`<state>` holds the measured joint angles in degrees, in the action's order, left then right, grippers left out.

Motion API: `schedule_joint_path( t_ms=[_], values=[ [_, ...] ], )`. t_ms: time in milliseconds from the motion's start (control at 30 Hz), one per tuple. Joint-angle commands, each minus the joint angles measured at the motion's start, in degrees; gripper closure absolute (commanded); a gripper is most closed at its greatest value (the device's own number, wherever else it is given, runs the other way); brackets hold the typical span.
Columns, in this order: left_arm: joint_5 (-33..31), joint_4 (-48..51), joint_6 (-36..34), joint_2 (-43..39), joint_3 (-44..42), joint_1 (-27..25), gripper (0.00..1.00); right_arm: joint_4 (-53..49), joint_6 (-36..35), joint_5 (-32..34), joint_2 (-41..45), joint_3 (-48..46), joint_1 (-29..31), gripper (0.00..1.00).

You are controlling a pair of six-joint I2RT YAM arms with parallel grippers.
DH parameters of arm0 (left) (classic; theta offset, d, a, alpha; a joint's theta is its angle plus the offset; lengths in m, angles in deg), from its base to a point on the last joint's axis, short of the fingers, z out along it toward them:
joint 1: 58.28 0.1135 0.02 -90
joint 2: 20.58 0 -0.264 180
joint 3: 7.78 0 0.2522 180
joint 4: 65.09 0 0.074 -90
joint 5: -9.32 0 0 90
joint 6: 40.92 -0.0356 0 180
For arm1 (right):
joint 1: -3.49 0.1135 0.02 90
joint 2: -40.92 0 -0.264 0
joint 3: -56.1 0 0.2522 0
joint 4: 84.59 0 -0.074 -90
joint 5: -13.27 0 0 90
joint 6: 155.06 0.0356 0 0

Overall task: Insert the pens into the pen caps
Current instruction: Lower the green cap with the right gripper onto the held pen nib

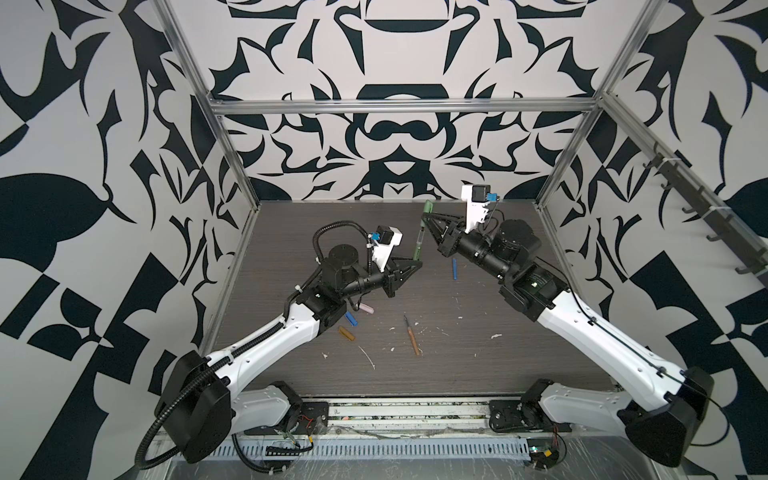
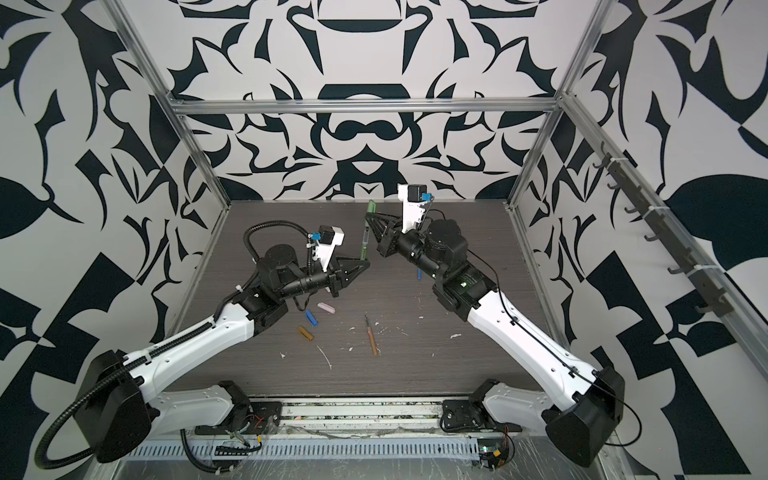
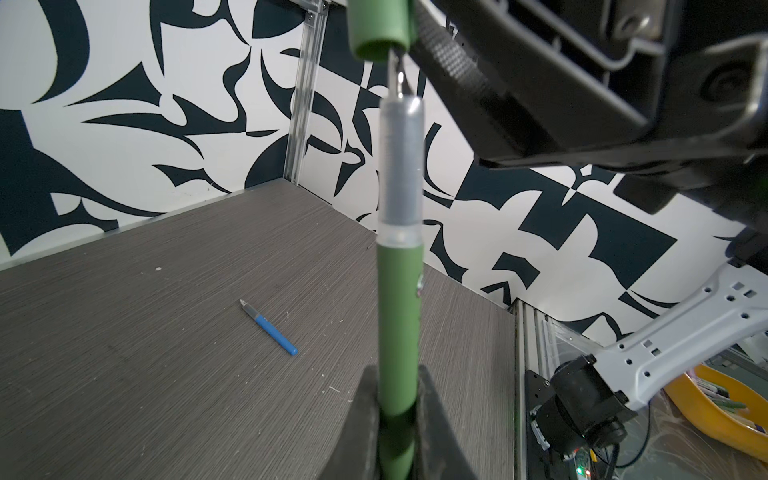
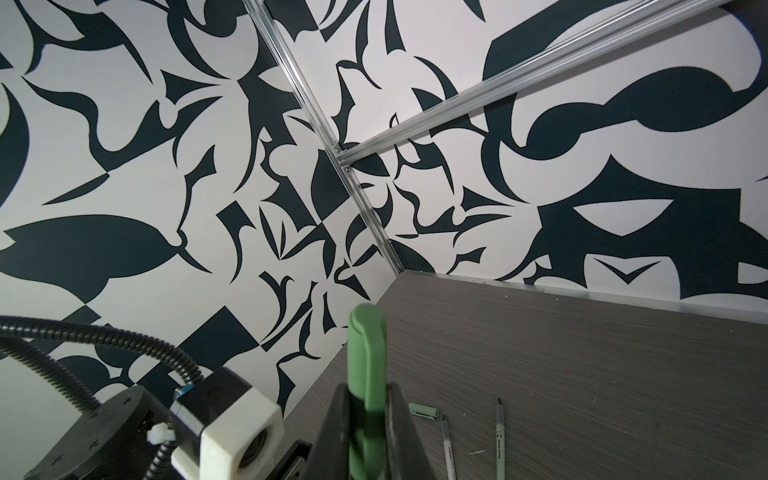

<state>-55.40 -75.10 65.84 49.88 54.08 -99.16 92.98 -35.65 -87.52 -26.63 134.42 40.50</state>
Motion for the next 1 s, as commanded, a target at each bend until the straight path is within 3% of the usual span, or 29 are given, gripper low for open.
schedule_joint_path(
  t_ms=[0, 967],
  values=[
    [0.8, -1.6, 0.6, -0.5, 0.9, -0.2, 1.0, 1.4, -0.9, -0.7, 0.7, -0.3, 0.4, 0.97],
    [0.8, -7.0, 6.8, -1.2, -0.9, 1.0, 1.0, 0.9, -4.2, -5.9, 4.0, -8.4, 1.0, 0.94]
  ],
)
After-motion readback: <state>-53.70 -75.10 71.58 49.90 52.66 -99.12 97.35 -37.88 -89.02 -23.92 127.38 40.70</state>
